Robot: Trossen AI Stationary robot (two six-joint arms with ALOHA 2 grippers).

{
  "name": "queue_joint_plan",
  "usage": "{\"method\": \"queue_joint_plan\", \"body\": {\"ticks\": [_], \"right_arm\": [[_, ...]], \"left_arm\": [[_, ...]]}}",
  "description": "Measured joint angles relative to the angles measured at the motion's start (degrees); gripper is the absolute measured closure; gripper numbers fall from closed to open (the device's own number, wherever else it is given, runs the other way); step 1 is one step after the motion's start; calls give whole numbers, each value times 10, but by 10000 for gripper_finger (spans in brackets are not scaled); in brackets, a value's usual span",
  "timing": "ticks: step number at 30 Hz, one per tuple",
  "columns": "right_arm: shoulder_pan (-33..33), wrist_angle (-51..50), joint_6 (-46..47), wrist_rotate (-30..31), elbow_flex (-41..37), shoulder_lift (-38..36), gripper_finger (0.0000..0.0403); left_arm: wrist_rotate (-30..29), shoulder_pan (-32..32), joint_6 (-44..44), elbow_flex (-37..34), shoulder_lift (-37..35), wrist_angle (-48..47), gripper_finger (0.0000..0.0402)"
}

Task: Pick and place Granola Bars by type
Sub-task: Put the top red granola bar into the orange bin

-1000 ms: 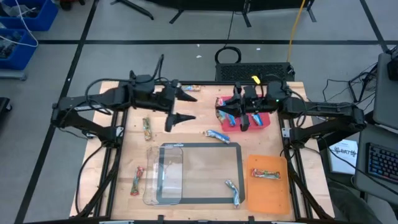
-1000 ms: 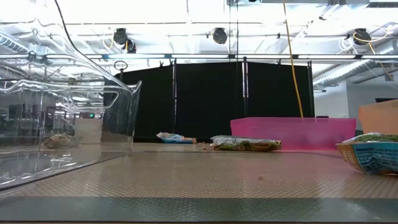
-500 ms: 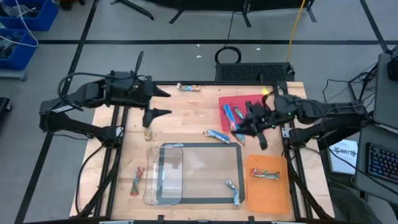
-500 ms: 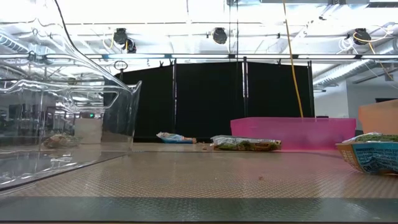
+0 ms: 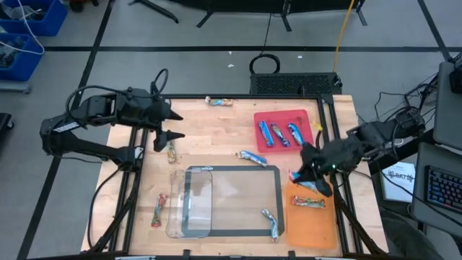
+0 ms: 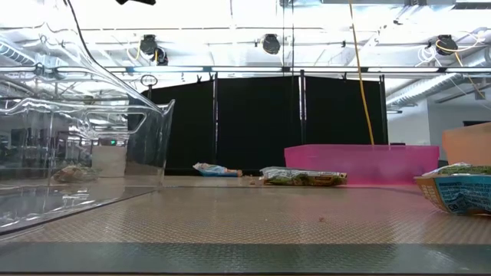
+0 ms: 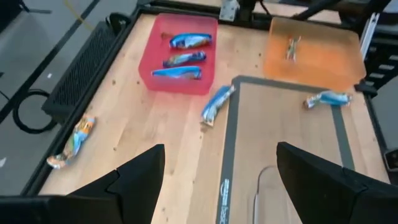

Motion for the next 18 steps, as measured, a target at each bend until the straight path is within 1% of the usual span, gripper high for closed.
{"method": "queue_joint_plan", "body": {"ticks": [3,5,8,18], "right_arm": [[33,-44,25,-2,0,15,395],[51,-61,38,-2,0,28,395],[74,-75,49,-2,0,51,395],[105,-83,67,-2,0,106,395]], "left_arm": [[-10,0,2,0,-1,-22,96],[-24,0,3,0,-2,-32,96],[-26,0,3,0,-2,-39,96],[-26,0,3,0,-2,-38,96]]}}
